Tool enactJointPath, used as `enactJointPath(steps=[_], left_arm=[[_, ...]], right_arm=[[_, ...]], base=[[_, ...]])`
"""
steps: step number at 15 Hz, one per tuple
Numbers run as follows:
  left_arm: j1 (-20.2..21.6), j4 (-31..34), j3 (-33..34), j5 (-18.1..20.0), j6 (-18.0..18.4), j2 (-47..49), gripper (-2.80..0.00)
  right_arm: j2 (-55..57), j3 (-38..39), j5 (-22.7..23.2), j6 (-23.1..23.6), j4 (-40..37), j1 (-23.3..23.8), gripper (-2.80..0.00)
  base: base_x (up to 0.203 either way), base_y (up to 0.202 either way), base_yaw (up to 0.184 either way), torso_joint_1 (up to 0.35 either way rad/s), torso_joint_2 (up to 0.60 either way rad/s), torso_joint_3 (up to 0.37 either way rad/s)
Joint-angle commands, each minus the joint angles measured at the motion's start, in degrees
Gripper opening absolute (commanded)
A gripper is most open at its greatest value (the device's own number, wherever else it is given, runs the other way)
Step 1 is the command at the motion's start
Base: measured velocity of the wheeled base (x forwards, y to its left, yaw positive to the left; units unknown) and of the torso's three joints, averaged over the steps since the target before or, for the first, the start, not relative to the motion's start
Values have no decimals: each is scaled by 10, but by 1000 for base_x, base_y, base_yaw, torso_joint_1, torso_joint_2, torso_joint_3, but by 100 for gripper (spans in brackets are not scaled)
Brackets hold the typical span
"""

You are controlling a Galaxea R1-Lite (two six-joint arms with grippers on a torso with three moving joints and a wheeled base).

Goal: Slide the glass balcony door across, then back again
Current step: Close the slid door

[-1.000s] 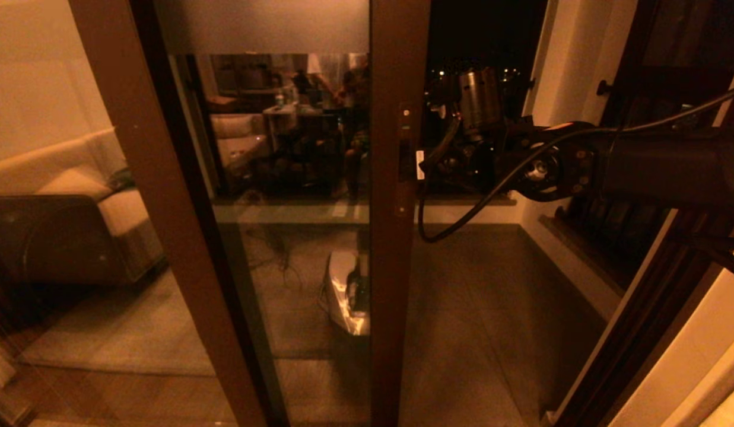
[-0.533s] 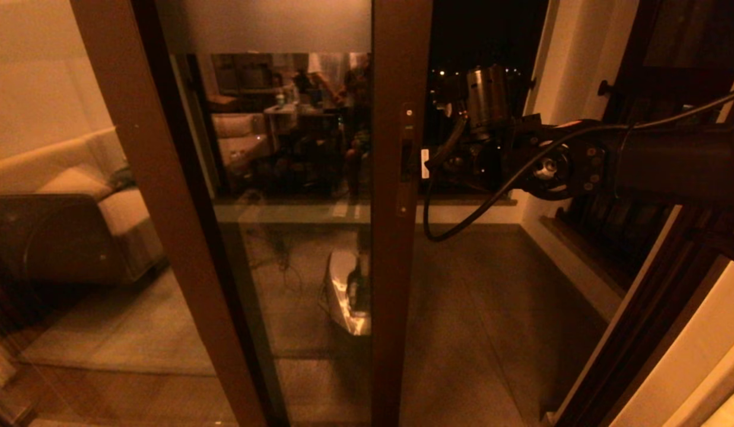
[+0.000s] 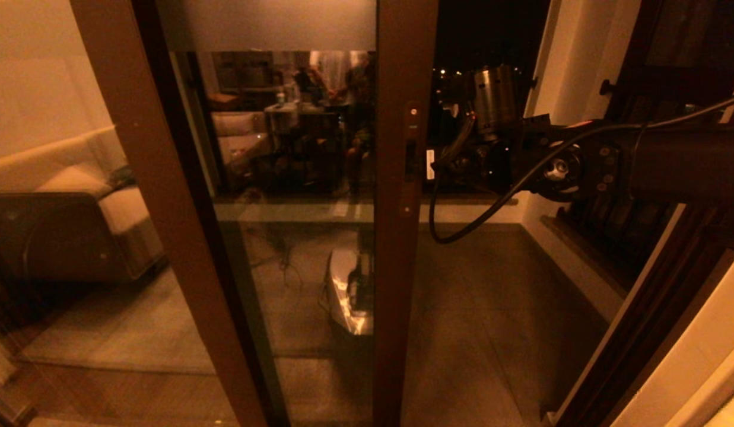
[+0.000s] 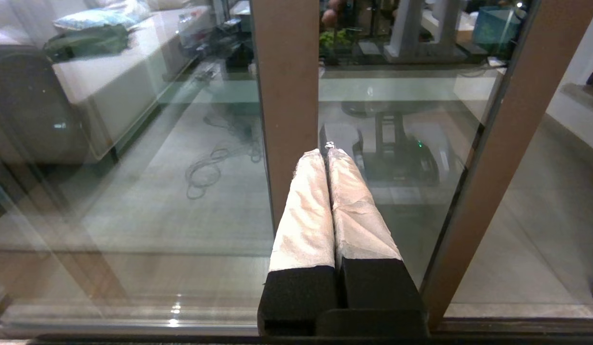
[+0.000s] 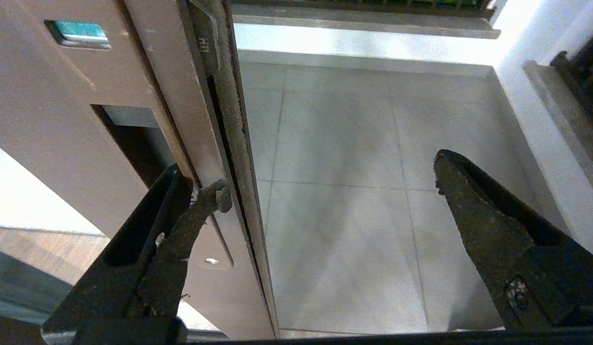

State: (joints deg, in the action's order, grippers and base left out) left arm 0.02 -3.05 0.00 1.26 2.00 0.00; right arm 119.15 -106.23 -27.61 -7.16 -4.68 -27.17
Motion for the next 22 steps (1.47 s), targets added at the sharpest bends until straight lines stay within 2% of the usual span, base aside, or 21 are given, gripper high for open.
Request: enactJointPath(steps=[1,8,22], left_arm=[[1,0,12,1,0,0,-280],[0,0,12,1,0,0,-280],[0,0,12,0,0,0,-280]], right_arm=[[-7,2,-2,0,-4,-1,0],[-48,44,-1,1,-3,4,0],[-106,140,1,5,33,64,0]], base=[[0,0,0,0,0,0],[0,0,0,0,0,0],[0,0,0,0,0,0]])
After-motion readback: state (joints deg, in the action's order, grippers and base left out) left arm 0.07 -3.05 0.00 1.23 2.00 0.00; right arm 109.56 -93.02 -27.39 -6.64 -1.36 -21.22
